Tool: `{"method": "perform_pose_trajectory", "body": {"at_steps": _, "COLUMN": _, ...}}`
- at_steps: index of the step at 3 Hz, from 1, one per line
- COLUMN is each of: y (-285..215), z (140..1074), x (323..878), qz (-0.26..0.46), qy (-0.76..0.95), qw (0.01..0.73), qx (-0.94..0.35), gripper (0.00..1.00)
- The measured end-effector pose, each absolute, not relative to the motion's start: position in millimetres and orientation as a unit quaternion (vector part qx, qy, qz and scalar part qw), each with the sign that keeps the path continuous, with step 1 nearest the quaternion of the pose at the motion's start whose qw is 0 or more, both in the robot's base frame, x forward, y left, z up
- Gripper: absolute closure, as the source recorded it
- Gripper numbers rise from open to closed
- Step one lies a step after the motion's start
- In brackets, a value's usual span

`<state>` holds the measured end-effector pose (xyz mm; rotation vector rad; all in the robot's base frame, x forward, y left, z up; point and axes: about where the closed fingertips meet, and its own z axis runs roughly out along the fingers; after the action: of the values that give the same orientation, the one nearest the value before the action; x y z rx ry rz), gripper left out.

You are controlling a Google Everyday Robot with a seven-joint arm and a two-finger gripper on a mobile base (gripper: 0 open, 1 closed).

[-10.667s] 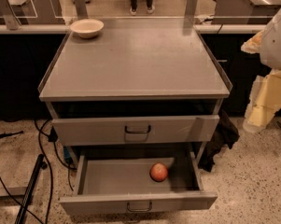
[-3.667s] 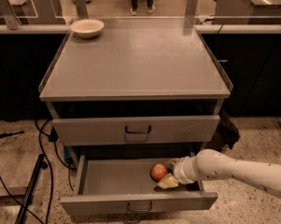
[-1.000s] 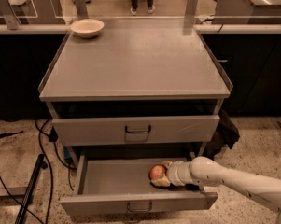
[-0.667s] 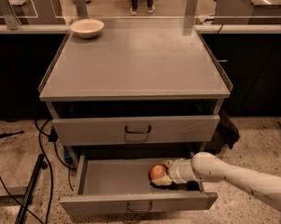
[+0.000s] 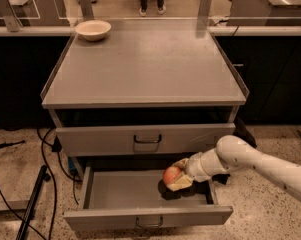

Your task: Pick apple from middle drawer and place on counter

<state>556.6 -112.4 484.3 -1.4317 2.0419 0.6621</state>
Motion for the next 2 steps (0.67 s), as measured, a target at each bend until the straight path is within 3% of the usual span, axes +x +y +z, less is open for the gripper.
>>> {"method": "perform_pose_trajectory", "body": {"at_steps": 1, "y": -111.5, "z": 571.6, "x": 541.8, "qz": 0.238, "qy": 0.750, "qw": 0.255, "qx": -0.563, "gripper": 1.00}}
{"method": "perform_pose_trajectory", "body": {"at_steps": 2, "y": -111.5, "z": 571.7, "x": 541.7, "qz": 0.238, "qy": 0.749, "qw": 0.255, "qx": -0.563, "gripper": 1.00}}
